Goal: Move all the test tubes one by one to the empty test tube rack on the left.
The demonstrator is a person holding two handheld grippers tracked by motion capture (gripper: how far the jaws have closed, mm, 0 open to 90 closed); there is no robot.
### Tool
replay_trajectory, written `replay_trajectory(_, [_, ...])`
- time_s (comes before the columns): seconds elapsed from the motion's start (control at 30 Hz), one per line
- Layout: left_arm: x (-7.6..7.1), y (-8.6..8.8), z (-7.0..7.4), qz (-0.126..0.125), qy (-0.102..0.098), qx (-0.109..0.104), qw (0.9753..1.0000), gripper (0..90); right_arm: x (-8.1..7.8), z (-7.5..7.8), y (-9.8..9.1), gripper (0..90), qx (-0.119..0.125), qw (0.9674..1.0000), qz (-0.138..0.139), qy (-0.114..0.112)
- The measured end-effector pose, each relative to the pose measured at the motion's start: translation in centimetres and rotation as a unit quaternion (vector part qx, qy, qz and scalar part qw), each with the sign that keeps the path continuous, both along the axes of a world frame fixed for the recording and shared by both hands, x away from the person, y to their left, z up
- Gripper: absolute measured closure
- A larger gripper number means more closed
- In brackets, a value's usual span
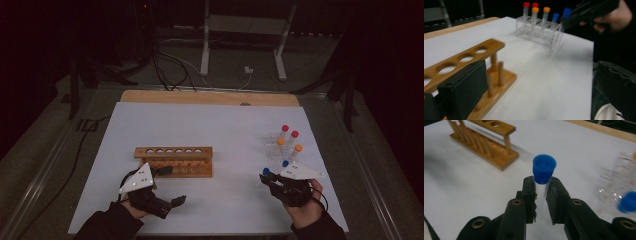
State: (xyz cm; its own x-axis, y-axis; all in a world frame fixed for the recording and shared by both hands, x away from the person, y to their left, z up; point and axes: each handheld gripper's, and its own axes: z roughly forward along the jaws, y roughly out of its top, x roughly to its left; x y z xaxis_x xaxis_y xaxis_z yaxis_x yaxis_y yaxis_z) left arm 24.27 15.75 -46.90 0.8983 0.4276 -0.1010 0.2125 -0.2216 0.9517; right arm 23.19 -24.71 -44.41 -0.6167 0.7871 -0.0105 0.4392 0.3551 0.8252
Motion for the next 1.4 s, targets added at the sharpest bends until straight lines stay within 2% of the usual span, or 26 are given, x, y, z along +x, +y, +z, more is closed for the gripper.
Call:
replay_trajectory(0.2, [0.8, -1.5, 1.0, -0.015, 0.004, -0.009, 0.9998, 0.5, 0.1, -0.4, 1.3, 77.6, -0.009, 0.9995, 0.031, 0.001])
replay_trajectory(0.27, [1.2, -2.4, 1.5, -0.03, 0.007, -0.008, 0.9995, 0.5, 0.1, -0.5, 1.7, 77.6, -0.011, 0.9992, 0.037, 0.005])
replay_trajectory(0.47, [1.8, -4.0, 2.2, -0.047, 0.008, -0.003, 0.9989, 0.5, 0.0, -0.8, 2.7, 77.6, -0.018, 0.9983, 0.055, 0.008])
replay_trajectory(0.73, [3.1, -6.6, 3.6, -0.071, 0.01, -0.01, 0.9974, 6.1, -0.2, -0.9, 3.5, 77.6, -0.023, 0.9973, 0.07, 0.008])
replay_trajectory(0.83, [3.4, -7.5, 3.8, -0.078, 0.006, -0.007, 0.9969, 10.6, -0.3, -0.9, 3.6, 77.6, -0.023, 0.9972, 0.071, 0.007])
replay_trajectory(0.97, [3.6, -9.9, 4.0, -0.103, 0.001, 0.002, 0.9946, 17.6, -0.3, -0.8, 3.6, 77.6, -0.021, 0.9972, 0.072, 0.008])
replay_trajectory(1.03, [3.6, -10.3, 3.9, -0.108, 0.0, 0.004, 0.9942, 22.9, -0.4, -0.7, 3.5, 77.6, -0.02, 0.9972, 0.072, 0.006])
replay_trajectory(1.07, [3.7, -11.3, 3.7, -0.114, -0.003, 0.008, 0.9934, 24.0, -0.4, -0.7, 3.5, 77.6, -0.019, 0.9972, 0.072, 0.007])
replay_trajectory(1.4, [4.0, -13.9, 3.2, -0.133, -0.001, 0.008, 0.991, 45.1, -0.4, -0.7, 3.5, 77.6, -0.019, 0.9971, 0.074, 0.006])
